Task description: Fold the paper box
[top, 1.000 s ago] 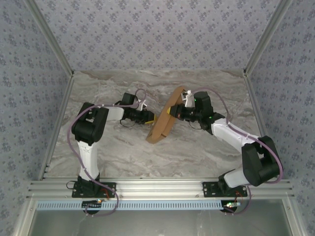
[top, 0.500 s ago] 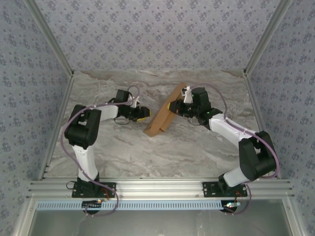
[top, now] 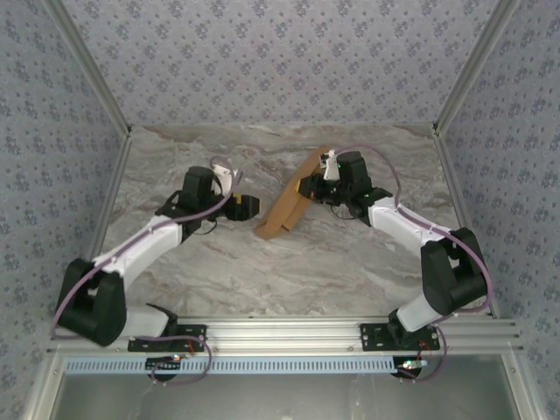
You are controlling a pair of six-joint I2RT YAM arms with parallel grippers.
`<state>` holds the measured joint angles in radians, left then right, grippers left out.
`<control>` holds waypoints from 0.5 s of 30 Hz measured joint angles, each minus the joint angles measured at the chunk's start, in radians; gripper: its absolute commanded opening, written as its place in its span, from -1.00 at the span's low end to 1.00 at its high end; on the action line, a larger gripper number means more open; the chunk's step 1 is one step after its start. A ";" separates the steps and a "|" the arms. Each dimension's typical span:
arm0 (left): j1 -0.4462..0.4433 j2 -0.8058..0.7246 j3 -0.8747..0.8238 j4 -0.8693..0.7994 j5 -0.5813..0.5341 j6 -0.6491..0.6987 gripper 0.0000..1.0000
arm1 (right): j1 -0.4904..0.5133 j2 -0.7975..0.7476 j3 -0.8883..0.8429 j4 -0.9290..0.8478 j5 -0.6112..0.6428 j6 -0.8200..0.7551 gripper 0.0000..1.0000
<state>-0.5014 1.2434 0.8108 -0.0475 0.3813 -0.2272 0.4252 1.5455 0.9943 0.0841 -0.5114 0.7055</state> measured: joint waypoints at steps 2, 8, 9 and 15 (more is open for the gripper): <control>-0.060 -0.046 -0.008 0.001 -0.044 0.057 0.72 | 0.000 0.009 0.010 -0.001 0.000 -0.005 -0.84; -0.201 -0.061 -0.021 0.003 -0.201 0.224 0.88 | 0.000 0.026 0.026 -0.003 0.000 -0.011 -0.84; -0.218 -0.058 -0.023 0.003 -0.222 0.246 0.89 | 0.000 0.026 0.026 -0.003 0.000 -0.011 -0.84; -0.296 -0.010 -0.023 0.007 -0.305 0.339 0.93 | 0.000 0.027 0.027 -0.003 0.000 -0.014 -0.84</control>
<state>-0.7971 1.2331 0.7879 -0.0402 0.0761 0.1120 0.4255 1.5723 1.0218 0.0807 -0.5117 0.6914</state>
